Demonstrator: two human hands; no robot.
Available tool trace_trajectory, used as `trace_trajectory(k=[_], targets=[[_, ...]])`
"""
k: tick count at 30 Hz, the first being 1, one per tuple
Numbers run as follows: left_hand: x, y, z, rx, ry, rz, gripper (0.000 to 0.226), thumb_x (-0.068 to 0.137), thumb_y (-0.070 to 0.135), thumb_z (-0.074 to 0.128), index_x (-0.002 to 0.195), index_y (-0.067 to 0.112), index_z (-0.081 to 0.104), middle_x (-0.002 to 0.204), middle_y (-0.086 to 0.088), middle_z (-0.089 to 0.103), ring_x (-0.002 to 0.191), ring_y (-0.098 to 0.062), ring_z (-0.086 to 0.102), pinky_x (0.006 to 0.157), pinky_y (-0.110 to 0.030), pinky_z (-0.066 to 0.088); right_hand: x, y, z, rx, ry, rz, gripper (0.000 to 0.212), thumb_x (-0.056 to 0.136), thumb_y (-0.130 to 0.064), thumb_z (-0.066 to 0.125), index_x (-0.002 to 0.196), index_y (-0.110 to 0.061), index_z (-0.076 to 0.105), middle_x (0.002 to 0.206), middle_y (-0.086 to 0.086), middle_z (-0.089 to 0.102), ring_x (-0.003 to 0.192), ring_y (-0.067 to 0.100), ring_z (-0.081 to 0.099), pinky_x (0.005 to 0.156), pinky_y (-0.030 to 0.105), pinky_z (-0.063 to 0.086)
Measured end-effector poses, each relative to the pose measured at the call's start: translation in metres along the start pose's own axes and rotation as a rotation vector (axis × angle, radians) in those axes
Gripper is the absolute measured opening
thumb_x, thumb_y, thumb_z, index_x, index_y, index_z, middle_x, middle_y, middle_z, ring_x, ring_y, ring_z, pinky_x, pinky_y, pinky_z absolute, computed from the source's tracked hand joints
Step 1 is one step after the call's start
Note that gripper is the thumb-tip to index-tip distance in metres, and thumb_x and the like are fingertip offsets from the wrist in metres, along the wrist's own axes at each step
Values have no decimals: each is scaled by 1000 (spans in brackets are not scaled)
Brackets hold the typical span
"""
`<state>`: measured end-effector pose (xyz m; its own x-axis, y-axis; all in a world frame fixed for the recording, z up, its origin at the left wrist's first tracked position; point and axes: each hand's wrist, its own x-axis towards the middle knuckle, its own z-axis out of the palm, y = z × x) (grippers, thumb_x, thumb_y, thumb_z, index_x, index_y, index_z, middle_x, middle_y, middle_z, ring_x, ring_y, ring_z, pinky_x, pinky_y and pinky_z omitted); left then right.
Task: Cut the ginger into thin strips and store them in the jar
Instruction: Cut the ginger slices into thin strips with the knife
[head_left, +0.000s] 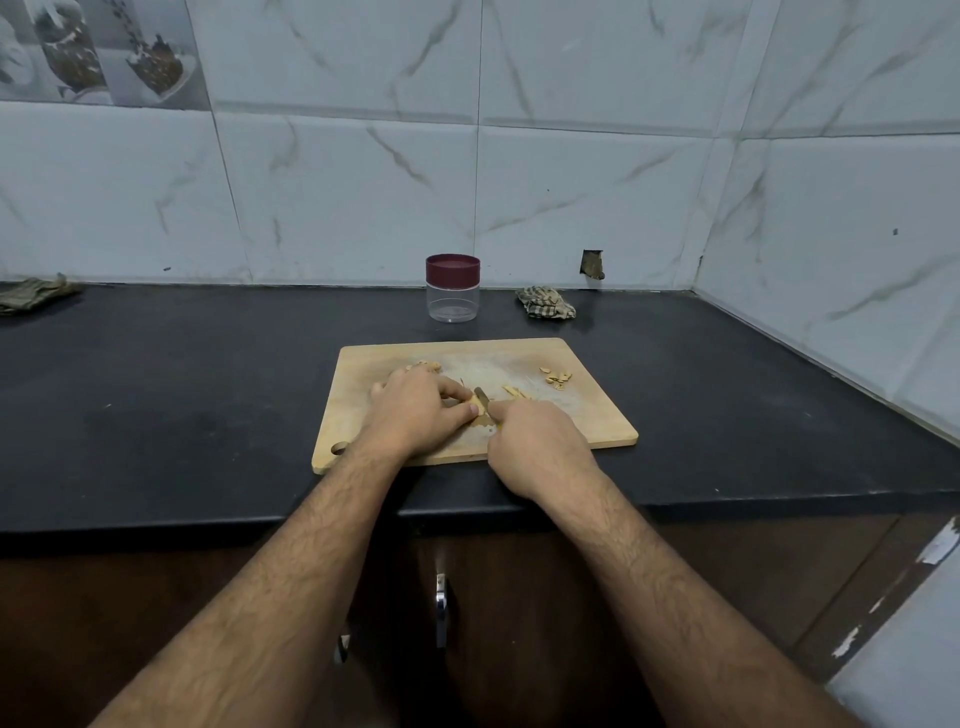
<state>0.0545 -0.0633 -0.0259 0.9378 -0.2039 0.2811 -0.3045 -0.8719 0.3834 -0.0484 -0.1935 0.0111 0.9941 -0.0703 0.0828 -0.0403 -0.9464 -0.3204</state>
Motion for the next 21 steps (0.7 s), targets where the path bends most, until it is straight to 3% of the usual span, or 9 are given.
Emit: trace_trajectory(k=[4, 8, 13, 21], targets=[[-1, 0, 0, -12, 3, -18, 31, 83, 61, 64, 109, 47, 70, 143, 6, 54, 134, -18, 43, 106, -43, 30, -1, -3, 0, -17, -2, 11, 39, 93, -9, 45, 127, -20, 59, 114, 6, 64, 106, 25, 58, 73, 30, 41], [-1, 1, 0, -13, 24, -31, 32, 82, 62, 64, 108, 46, 71, 131, 9, 63, 128, -18, 48, 103, -42, 34, -10, -5, 3, -51, 4, 2, 35, 93, -11, 48, 126, -21, 59, 113, 6, 63, 103, 24, 58, 72, 31, 42], [-1, 1, 1, -6, 28, -37, 33, 82, 63, 64, 108, 45, 71, 123, 12, 66, 124, -18, 51, 101, -42, 36, -32, 5, 6, -73, -6, -13, 36, 93, -10, 47, 126, -23, 53, 95, 1, 49, 86, 20, 46, 68, 33, 41], [-2, 2, 0, 2, 32, -14, 32, 82, 62, 63, 108, 44, 71, 121, 12, 67, 124, -17, 51, 104, -42, 36, -28, 4, 3, -33, 28, 6, 41, 94, -11, 47, 132, -25, 54, 101, 2, 57, 90, 21, 51, 69, 32, 42]])
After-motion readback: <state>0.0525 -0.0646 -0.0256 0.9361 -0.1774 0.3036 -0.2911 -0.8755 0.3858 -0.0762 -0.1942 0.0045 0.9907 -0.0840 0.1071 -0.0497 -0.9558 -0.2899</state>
